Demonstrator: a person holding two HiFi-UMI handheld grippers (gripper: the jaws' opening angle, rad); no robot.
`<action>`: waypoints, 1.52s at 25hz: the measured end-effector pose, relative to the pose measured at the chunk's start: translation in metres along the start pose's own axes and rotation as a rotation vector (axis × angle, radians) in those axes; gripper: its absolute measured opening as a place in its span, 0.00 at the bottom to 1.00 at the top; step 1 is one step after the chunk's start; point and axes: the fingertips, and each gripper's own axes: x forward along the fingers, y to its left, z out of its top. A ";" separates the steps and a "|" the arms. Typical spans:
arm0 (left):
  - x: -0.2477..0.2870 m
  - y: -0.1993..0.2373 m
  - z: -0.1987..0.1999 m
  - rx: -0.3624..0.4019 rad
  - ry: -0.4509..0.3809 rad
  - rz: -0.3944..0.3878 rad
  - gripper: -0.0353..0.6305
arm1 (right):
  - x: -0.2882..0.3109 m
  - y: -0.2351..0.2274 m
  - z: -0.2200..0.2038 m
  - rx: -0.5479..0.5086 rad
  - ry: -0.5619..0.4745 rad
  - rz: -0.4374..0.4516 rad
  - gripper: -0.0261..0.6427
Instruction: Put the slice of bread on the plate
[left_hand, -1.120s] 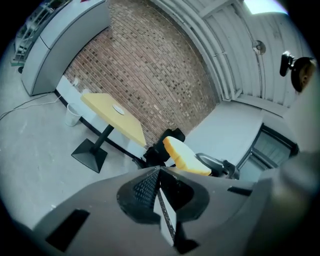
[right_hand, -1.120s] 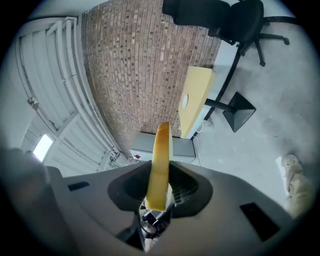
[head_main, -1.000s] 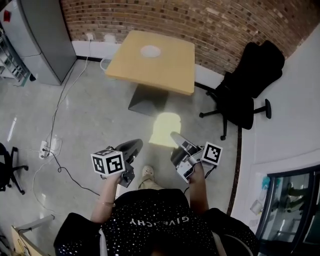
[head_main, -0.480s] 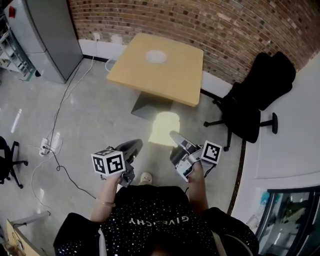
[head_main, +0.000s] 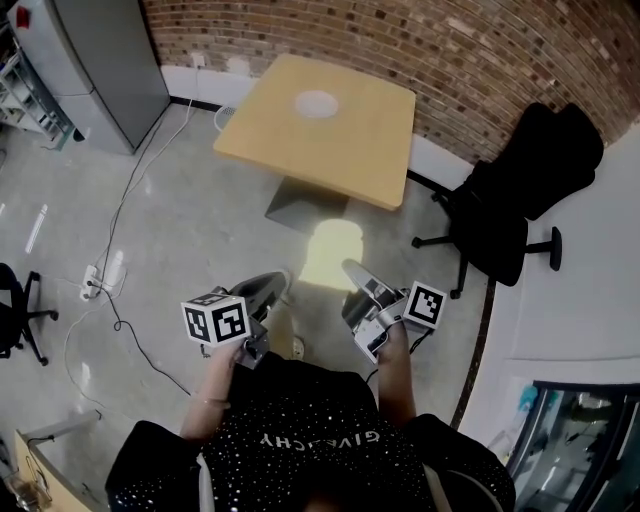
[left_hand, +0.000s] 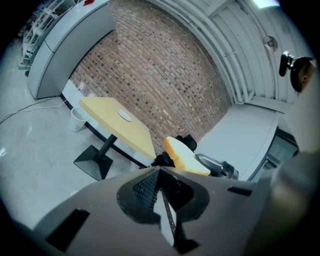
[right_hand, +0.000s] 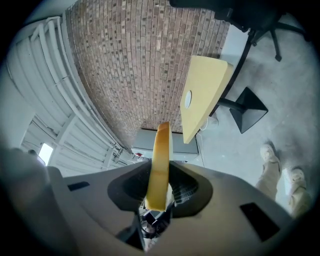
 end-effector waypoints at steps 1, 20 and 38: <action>0.005 0.000 0.004 0.003 0.001 -0.003 0.07 | 0.001 -0.002 0.005 0.004 -0.007 -0.002 0.19; 0.138 0.073 0.156 -0.040 -0.007 -0.067 0.07 | 0.132 -0.018 0.159 -0.001 -0.039 -0.043 0.19; 0.285 0.160 0.338 -0.040 0.064 -0.097 0.07 | 0.292 -0.034 0.353 -0.021 -0.079 -0.126 0.19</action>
